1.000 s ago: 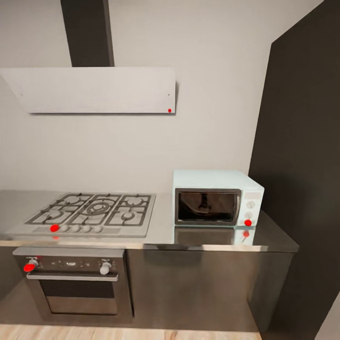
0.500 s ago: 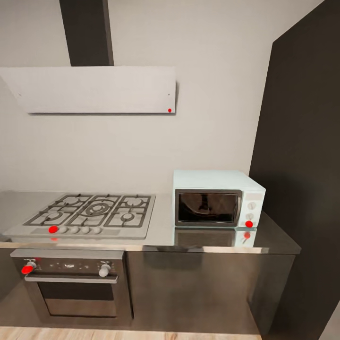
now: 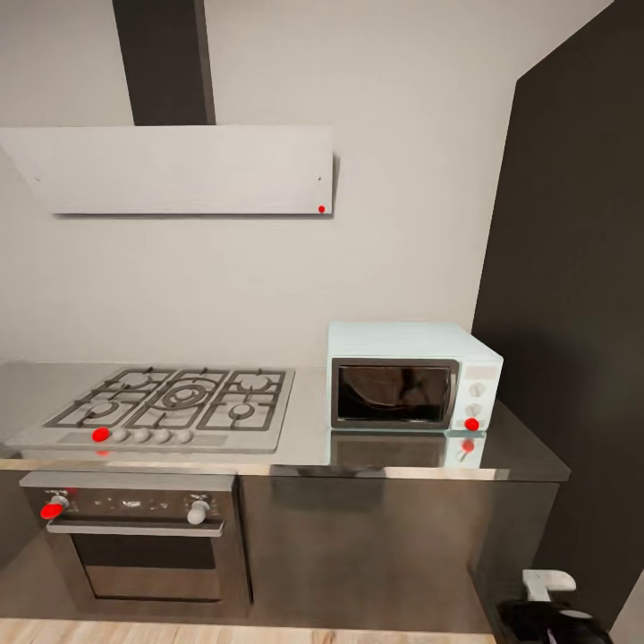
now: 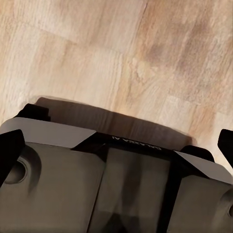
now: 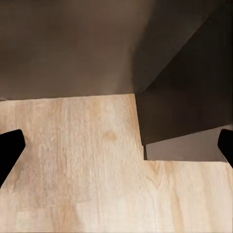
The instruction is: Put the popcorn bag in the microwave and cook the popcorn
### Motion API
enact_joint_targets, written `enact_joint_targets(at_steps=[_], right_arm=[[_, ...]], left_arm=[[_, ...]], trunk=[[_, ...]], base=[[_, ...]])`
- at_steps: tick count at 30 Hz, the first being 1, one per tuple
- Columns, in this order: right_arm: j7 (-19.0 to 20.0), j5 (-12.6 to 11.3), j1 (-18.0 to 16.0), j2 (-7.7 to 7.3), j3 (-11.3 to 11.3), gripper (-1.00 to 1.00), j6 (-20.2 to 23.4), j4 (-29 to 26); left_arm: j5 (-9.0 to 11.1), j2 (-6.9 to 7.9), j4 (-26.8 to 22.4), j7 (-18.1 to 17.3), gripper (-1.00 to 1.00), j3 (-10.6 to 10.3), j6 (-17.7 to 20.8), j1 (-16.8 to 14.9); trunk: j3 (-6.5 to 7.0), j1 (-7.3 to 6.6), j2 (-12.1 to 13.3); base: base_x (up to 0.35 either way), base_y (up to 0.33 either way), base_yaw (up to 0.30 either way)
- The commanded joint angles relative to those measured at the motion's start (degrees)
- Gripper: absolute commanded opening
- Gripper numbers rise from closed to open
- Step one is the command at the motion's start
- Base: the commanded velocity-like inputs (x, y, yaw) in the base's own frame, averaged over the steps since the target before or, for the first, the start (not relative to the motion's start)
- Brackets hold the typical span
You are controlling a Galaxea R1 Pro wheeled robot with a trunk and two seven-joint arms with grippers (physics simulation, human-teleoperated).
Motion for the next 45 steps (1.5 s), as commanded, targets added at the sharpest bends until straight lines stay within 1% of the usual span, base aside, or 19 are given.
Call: enact_joint_targets(at_steps=[1,5,7,9,11,12,15,16,18,21,24,26,27,30,32,33,36,38,45], right_arm=[[1.8,-0.3,0.0,-0.09,-0.1,1.00,3.5,-4.7],[3.3,-1.1,0.2,-0.27,-0.4,1.00,11.9,-16.3],[3.4,-1.2,-0.5,-0.34,-0.5,1.00,14.9,-17.5],[3.4,-1.3,-4.4,-0.91,-0.6,1.00,19.4,-18.8],[3.3,-1.3,-7.8,-1.24,-0.6,1.00,22.2,-19.1],[3.1,-1.3,-11.1,-1.67,-0.6,1.00,24.6,-19.3],[2.7,-1.0,-16.3,-2.09,-0.6,1.00,27.5,-19.4],[2.6,-1.0,-20.4,-2.18,-0.6,1.00,28.9,-19.4],[2.5,-1.0,-24.9,-2.20,-0.6,1.00,30.8,-19.2],[2.4,-0.9,-29.3,-1.94,-0.5,1.00,31.3,-18.8],[2.4,-1.4,-30.3,-1.34,-0.5,1.00,31.3,-18.7],[2.5,-1.5,-30.4,-1.05,-0.5,1.00,30.4,-18.5],[3.0,-1.6,-30.5,-0.88,-0.4,1.00,25.7,-17.4],[4.4,-1.7,-30.5,-0.89,-0.4,1.00,16.7,-12.2],[6.3,-1.6,-30.5,-1.21,-0.4,1.00,9.8,-5.3],[7.5,-1.5,-30.5,-1.43,-0.4,1.00,4.6,-0.9],[8.3,-1.6,-30.5,-1.52,-0.4,1.00,-2.0,4.1],[8.7,-1.3,-30.5,-1.60,-0.4,1.00,-4.2,8.0],[8.3,-1.4,-30.5,-1.70,-0.4,1.00,-4.3,8.6]], left_arm=[[0.6,0.00,0.0,0.0,1.00,-0.5,0.1,0.0],[0.6,0.00,0.0,0.0,1.00,-0.5,0.1,0.0],[0.6,0.00,0.0,0.0,1.00,-0.5,0.1,0.0],[0.6,0.00,0.0,0.0,1.00,-0.5,0.1,0.0],[0.6,0.00,0.0,0.0,1.00,-0.5,0.1,0.0],[0.6,0.02,0.0,0.0,1.00,-0.5,0.1,0.0],[0.6,0.06,0.0,0.0,1.00,-0.5,0.1,0.0],[0.6,0.03,0.0,0.0,1.00,-0.5,0.1,0.0],[0.6,0.04,0.0,0.0,1.00,-0.5,0.1,-0.1],[0.6,0.08,0.0,0.0,1.00,-0.5,0.1,0.0],[0.6,0.05,0.0,0.0,1.00,-0.5,0.1,0.0],[0.6,0.05,0.0,0.0,1.00,-0.5,0.1,0.0],[0.6,0.07,0.0,0.0,1.00,-0.5,0.1,0.0],[0.6,0.08,0.0,0.0,1.00,-0.5,0.0,0.0],[0.5,0.09,0.0,0.0,1.00,-0.5,0.0,0.0],[0.5,0.09,0.0,0.0,1.00,-0.5,0.0,0.0],[0.5,0.09,-0.1,0.0,1.00,-0.5,0.0,0.0],[0.5,0.09,-0.1,0.0,1.00,-0.5,0.0,0.0],[0.5,0.09,-0.1,0.0,1.00,-0.5,0.0,0.0]], trunk=[[-0.09,0.01,-0.1],[-0.09,0.01,-0.1],[-0.09,0.01,-0.1],[-0.09,0.01,-0.1],[-0.09,0.01,-0.1],[-0.09,0.01,-0.1],[-0.09,0.01,-0.1],[-0.09,0.01,-0.1],[-0.09,0.01,-0.1],[-0.09,0.01,-0.1],[-0.09,0.01,-0.1],[-0.09,0.01,-0.1],[-0.09,0.01,-0.1],[-0.09,0.01,-0.1],[-0.09,0.01,-0.1],[-0.09,0.01,-0.1],[-0.09,0.01,-0.1],[-0.09,0.01,-0.1],[-0.09,0.01,-0.1]], base=[[0.000,0.000,0.000],[0.000,0.000,0.000],[0.000,0.000,0.000],[0.000,0.000,0.000],[0.000,0.000,0.000],[0.000,0.000,0.000],[0.000,0.000,0.000],[0.000,0.000,0.000],[0.000,0.000,0.000],[0.000,0.000,0.000],[0.000,0.000,0.000],[0.000,0.000,0.000],[0.000,0.000,0.000],[0.000,0.000,0.000],[0.000,0.000,0.000],[0.000,0.000,0.000],[0.000,0.000,0.000],[0.000,0.000,0.000],[0.000,0.000,0.000]])
